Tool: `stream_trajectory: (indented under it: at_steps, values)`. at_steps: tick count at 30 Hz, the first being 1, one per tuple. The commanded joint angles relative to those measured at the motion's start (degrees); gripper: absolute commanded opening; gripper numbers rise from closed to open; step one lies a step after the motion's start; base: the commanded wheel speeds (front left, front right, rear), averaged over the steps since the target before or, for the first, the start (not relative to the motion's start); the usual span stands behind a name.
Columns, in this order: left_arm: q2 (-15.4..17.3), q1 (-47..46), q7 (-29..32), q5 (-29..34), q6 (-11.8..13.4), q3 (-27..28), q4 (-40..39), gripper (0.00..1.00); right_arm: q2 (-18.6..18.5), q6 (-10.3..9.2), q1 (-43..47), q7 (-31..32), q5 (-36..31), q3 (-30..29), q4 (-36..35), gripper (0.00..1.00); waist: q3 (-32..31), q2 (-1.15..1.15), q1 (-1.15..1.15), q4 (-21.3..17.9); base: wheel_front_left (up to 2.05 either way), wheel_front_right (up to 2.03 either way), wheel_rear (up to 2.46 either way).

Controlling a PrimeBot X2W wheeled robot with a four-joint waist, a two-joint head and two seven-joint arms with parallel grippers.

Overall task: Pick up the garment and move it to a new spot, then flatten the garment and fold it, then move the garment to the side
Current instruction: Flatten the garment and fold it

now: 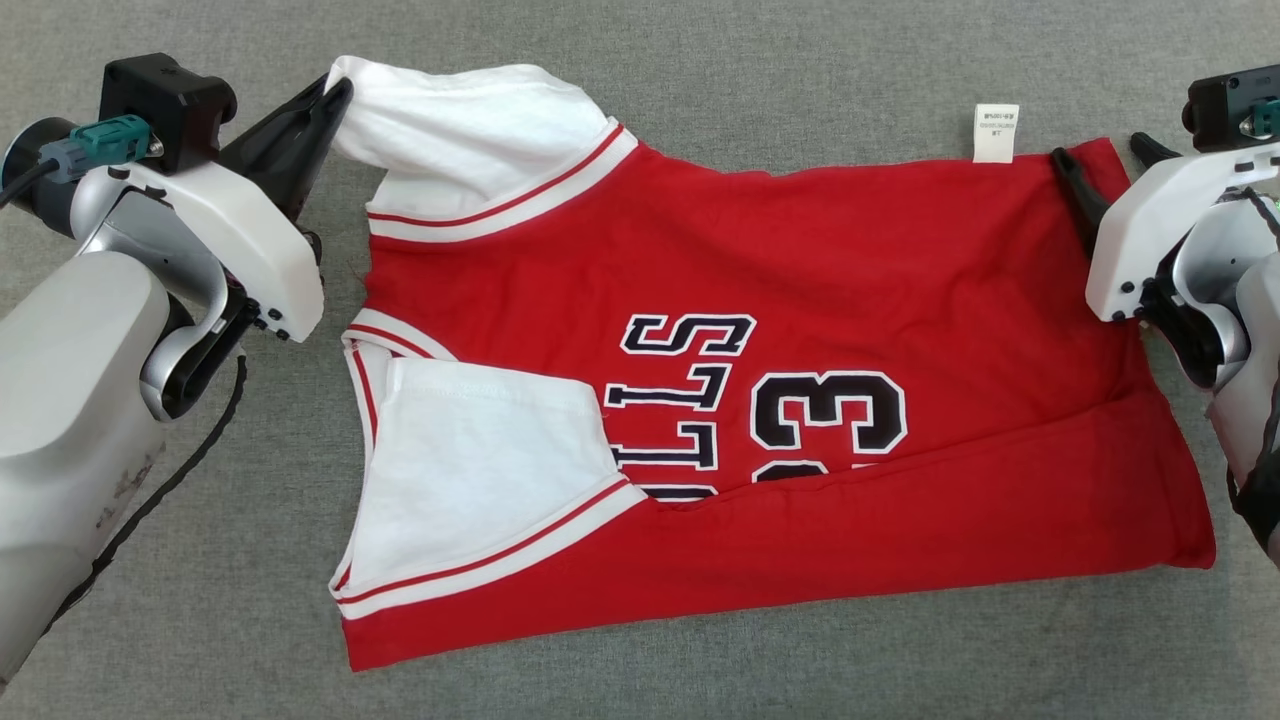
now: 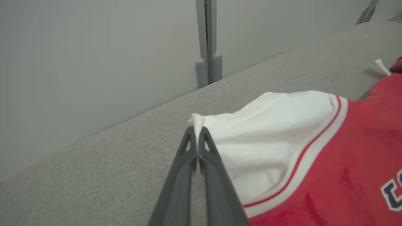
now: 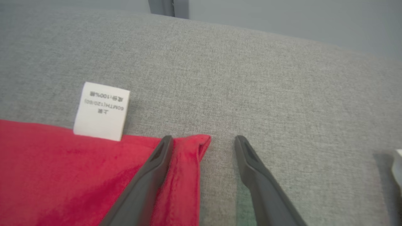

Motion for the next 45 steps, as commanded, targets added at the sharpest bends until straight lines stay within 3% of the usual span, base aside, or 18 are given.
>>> stream_trajectory:
  at_steps: [1,4,6,12,20,33,45]
  values:
    - [0.4,0.0,0.1,0.1,0.3,0.1,-0.1,0.0,-0.2,-0.11,-0.3,0.3,0.5,0.5,0.8,1.0,0.1,0.0,0.0,0.0,0.0,0.0,0.0]
    - [0.5,0.1,0.1,0.1,0.5,-0.1,-0.3,0.0,0.1,-0.11,-0.2,0.5,2.1,1.7,1.6,1.0,0.2,0.0,0.0,-0.1,0.0,0.0,0.0]
    - [0.5,0.1,0.2,0.1,0.6,-0.1,-0.3,0.0,0.2,-0.11,-0.2,0.7,3.6,2.3,1.8,0.0,0.2,0.0,0.0,-0.1,0.0,0.0,0.0]
    - [0.7,-1.0,-0.7,-0.2,1.4,0.7,0.1,0.0,-1.8,-0.12,-1.6,-2.4,5.9,4.8,0.3,0.0,0.6,0.0,0.0,-0.1,0.0,0.0,0.0]
    - [0.4,-4.7,-3.0,0.8,2.7,2.3,3.0,0.0,-3.4,-0.12,-6.2,-10.6,3.5,5.3,1.2,0.0,2.2,0.0,0.0,-0.3,0.0,0.0,0.0]
    - [-3.5,-14.9,-6.8,4.0,0.0,1.6,16.0,0.0,0.5,-0.12,-14.1,-23.9,-4.5,4.4,7.9,0.0,4.6,0.0,0.0,-1.7,0.0,0.0,0.0]
    - [-3.3,-9.2,-9.5,4.9,-2.1,-0.8,17.8,0.0,1.1,-0.12,-7.4,-28.8,-4.0,5.3,8.0,0.0,-0.6,0.0,0.0,-1.3,0.0,0.0,0.0]
